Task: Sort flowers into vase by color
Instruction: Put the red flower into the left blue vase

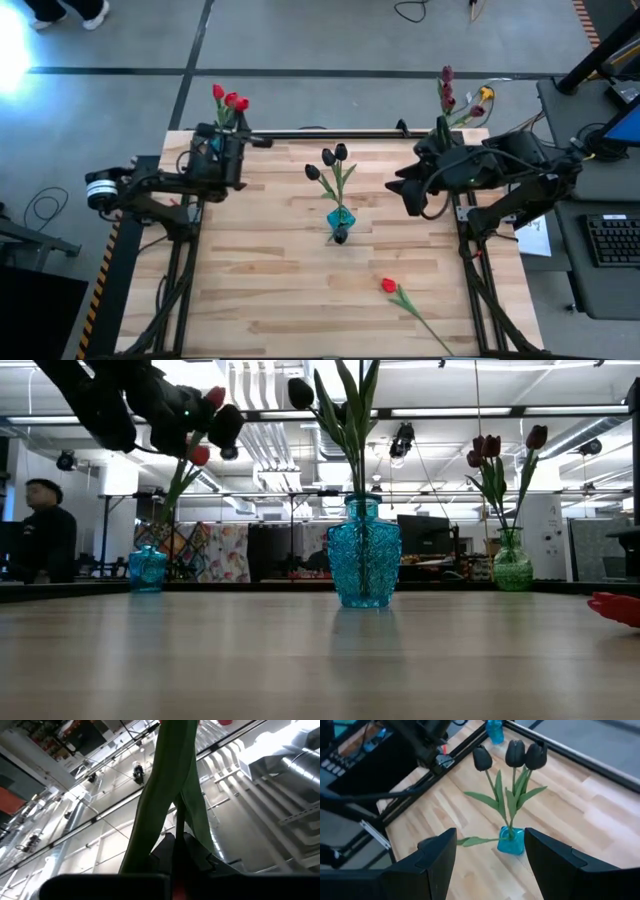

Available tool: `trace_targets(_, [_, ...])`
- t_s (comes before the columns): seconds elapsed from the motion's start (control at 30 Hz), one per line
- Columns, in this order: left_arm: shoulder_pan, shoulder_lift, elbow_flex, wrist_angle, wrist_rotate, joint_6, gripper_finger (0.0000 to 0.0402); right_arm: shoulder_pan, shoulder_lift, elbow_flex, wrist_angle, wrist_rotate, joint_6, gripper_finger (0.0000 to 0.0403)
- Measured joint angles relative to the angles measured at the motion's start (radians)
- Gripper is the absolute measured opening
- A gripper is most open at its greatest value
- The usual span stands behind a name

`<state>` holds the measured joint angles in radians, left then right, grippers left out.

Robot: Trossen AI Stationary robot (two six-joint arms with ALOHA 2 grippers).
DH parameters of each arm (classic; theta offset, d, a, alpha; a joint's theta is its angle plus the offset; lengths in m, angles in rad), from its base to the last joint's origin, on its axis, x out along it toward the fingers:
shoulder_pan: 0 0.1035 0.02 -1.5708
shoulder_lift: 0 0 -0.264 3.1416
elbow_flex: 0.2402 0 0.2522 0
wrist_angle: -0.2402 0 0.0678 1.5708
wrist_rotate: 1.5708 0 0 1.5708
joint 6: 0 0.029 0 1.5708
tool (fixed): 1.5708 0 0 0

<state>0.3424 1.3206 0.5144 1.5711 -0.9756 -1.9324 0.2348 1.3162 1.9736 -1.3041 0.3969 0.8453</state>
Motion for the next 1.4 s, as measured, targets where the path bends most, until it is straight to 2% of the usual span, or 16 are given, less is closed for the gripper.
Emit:
trace_targets(0.33, [0.01, -0.047, -0.043, 0.0, -0.032, -0.079, 0.0, 0.0, 0.021, -0.001, 0.001, -0.004, 0.206, 0.0224])
trace_targets(0.67, [0.041, -0.033, -0.053, -0.001, -0.059, -0.18, 0.0, 0.005, 0.077, -0.001, 0.004, -0.007, 0.231, 0.0224])
trace_targets(1.03, [0.082, 0.007, -0.053, -0.001, -0.074, -0.156, 0.0, 0.005, 0.119, -0.001, 0.004, -0.04, 0.235, 0.0224])
trace_targets(1.17, [0.084, 0.02, -0.054, -0.001, -0.111, -0.145, 0.0002, 0.005, 0.12, -0.001, 0.004, -0.042, 0.236, 0.0224])
trace_targets(1.4, [0.104, 0.015, -0.109, 0.0, -0.13, -0.05, 0.0041, 0.005, 0.12, -0.001, 0.004, -0.058, 0.236, 0.0224])
